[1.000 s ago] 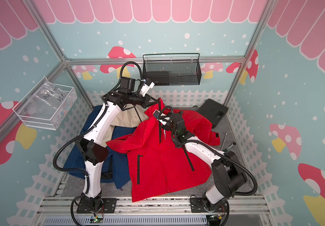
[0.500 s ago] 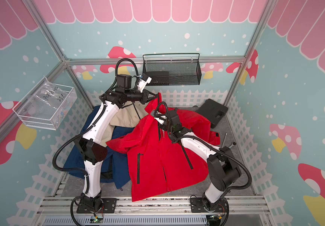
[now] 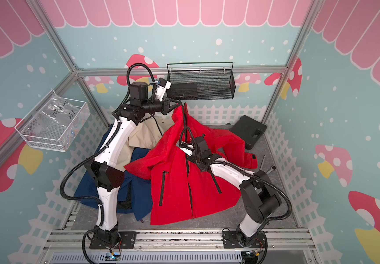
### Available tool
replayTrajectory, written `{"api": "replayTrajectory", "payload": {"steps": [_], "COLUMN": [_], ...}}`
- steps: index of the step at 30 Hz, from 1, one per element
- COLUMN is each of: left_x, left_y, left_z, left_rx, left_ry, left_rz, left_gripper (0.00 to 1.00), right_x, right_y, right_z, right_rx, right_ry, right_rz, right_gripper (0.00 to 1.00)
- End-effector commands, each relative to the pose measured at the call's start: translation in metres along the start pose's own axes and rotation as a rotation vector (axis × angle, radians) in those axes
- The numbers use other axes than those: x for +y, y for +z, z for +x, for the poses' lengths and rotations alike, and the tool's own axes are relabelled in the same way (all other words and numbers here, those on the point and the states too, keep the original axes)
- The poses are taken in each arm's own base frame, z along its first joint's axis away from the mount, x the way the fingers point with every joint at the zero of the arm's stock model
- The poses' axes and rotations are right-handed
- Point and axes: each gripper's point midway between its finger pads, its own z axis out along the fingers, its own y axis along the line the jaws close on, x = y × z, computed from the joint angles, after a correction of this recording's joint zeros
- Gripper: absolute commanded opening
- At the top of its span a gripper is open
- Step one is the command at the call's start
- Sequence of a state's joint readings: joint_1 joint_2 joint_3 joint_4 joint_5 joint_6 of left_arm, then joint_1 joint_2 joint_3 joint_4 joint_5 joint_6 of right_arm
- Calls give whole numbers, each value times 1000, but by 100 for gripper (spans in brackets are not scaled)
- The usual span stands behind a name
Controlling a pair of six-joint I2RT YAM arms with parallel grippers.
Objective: Unzip the jacket
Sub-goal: Unzip the zipper on the jacket.
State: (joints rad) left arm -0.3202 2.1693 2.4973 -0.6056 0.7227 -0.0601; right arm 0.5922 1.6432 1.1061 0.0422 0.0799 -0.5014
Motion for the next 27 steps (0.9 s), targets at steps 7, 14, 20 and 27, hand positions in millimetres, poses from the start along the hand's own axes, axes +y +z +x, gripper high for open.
{"api": "replayTrajectory", "payload": {"steps": [7,14,20,27], "left_x": [18,29,33,40], "left_y": [-21,-20,-17,-17], "left_z": [-55,-55,-54,-59], "left_rx": [-190,-207,-219,-254], "left_ry": [75,62,50,33], "left_rz": [-46,-52,-39,-23], "left_gripper": [0,0,0,0], "right_x": [35,47,54,81], "right_y": [-12,-20,-28,-39], "right_z": [25,36,39,59], "right_rx": [69,104,118,176], "right_ry": [-30,-20,4,30], "right_rz": [-109,-129,-141,-185], "right_gripper": [0,0,0,0]}}
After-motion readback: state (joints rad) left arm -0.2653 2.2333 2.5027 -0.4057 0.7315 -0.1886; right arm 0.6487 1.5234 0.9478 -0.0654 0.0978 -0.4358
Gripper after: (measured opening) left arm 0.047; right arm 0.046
